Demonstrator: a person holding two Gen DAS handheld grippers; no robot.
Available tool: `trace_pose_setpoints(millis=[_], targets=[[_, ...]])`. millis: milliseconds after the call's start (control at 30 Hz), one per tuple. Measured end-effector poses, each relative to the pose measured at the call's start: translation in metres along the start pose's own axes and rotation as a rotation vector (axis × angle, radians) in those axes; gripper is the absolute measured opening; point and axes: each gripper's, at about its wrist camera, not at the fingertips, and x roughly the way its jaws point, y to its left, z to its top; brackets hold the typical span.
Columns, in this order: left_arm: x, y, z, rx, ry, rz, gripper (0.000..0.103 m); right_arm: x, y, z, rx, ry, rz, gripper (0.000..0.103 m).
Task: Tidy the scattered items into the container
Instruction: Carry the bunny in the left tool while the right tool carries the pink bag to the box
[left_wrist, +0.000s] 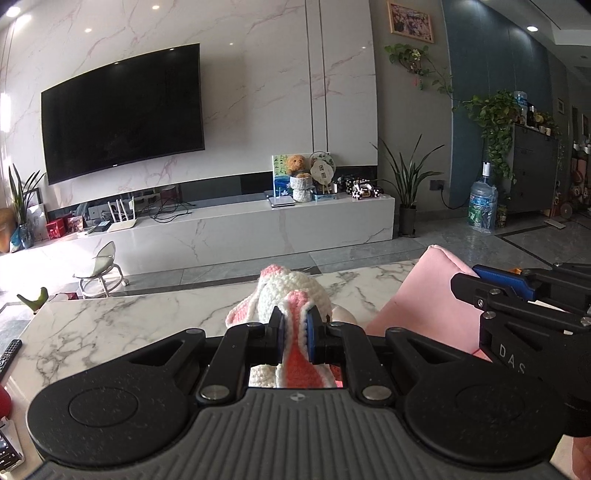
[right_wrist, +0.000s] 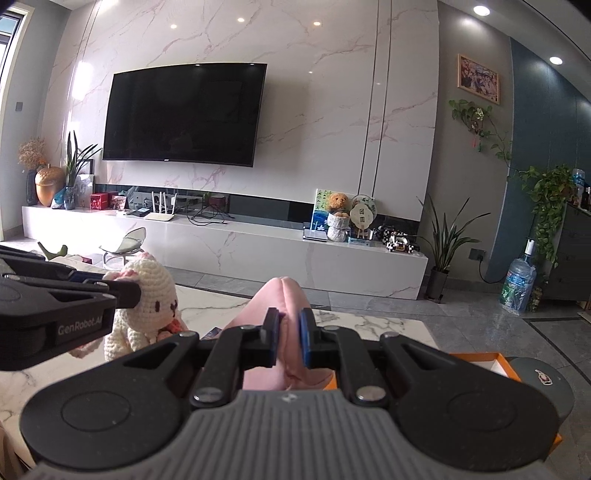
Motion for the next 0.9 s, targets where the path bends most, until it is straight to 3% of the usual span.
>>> trace_pose_setpoints(millis=[467, 900], targets=[[0.021, -0.062, 0.017, 0.065, -0.001, -0.159, 0.013, -0.012, -0.078, -0.005, 0.084, -0.016, -0.173, 0.013], [0.083, -0.124, 0.023, 0.121, 0.065, -0.318, 0.013, 0.03, -0.157, -0.024, 0.161, 0.072, -0.288, 0.013]])
